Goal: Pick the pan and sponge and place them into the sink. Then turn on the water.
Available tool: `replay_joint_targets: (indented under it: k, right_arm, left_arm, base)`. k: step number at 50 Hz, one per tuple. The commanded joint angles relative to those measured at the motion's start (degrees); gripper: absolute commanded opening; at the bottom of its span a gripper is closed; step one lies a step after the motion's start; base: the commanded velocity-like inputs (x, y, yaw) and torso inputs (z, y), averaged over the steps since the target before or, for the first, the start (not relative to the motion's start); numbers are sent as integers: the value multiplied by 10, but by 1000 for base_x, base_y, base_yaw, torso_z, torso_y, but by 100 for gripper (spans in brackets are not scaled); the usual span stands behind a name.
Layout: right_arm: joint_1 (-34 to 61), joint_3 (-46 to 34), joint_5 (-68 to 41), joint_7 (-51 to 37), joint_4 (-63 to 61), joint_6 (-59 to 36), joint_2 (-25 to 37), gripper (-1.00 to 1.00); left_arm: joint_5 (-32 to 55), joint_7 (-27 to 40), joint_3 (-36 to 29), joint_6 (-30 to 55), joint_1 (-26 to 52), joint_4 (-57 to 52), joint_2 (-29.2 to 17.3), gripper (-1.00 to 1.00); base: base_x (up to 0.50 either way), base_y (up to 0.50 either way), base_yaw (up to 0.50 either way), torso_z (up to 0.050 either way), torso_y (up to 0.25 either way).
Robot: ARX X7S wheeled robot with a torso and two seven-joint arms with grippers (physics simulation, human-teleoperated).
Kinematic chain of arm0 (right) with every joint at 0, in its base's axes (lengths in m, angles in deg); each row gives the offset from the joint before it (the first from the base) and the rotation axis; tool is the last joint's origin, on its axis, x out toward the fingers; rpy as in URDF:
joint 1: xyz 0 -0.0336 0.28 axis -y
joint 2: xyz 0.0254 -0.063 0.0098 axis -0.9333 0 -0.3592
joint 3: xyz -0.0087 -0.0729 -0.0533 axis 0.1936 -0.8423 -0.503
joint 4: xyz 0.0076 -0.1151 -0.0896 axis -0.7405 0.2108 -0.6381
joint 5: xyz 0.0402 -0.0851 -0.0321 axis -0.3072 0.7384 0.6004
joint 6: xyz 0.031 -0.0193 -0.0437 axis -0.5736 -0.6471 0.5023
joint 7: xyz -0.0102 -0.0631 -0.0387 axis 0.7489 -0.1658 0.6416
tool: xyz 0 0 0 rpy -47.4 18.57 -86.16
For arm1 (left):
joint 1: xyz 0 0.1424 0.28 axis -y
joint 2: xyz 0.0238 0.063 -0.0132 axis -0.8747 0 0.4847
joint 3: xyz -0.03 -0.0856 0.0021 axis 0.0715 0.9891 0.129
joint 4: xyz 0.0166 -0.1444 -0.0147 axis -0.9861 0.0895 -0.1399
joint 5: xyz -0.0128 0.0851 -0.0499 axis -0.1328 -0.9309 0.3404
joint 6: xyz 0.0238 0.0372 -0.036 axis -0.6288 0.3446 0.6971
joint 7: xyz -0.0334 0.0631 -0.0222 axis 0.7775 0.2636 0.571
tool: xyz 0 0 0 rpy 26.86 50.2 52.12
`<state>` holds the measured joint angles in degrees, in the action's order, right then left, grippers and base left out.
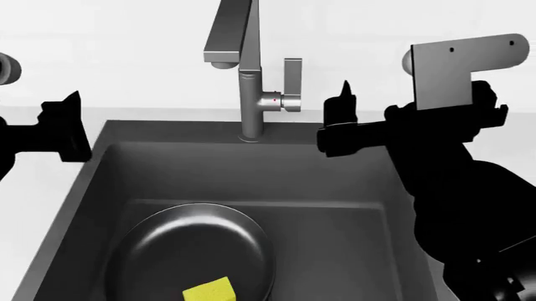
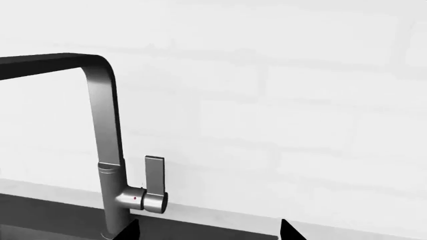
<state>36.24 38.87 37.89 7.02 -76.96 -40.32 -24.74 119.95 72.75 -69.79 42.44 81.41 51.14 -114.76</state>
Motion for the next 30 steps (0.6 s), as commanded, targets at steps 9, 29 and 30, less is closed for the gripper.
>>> replay_joint_targets:
  k: [9, 29, 30]
  right_arm:
    - [-7, 3, 5, 19, 6, 16, -7, 100]
    - [-5, 0, 5, 25, 16, 20, -12, 100]
    - [-3, -2, 8, 27, 16, 20, -12, 100]
  left_arm:
    - [-20, -13, 1, -19, -7, 9, 0, 100]
    - [-26, -16, -2, -26, -12, 16, -1, 100]
    - [-27, -17, -2, -27, -13, 17, -2, 100]
  base:
    - [95, 0, 0, 0, 0]
    - [194, -22, 0, 0, 0]
    - [0, 0, 0, 0, 0]
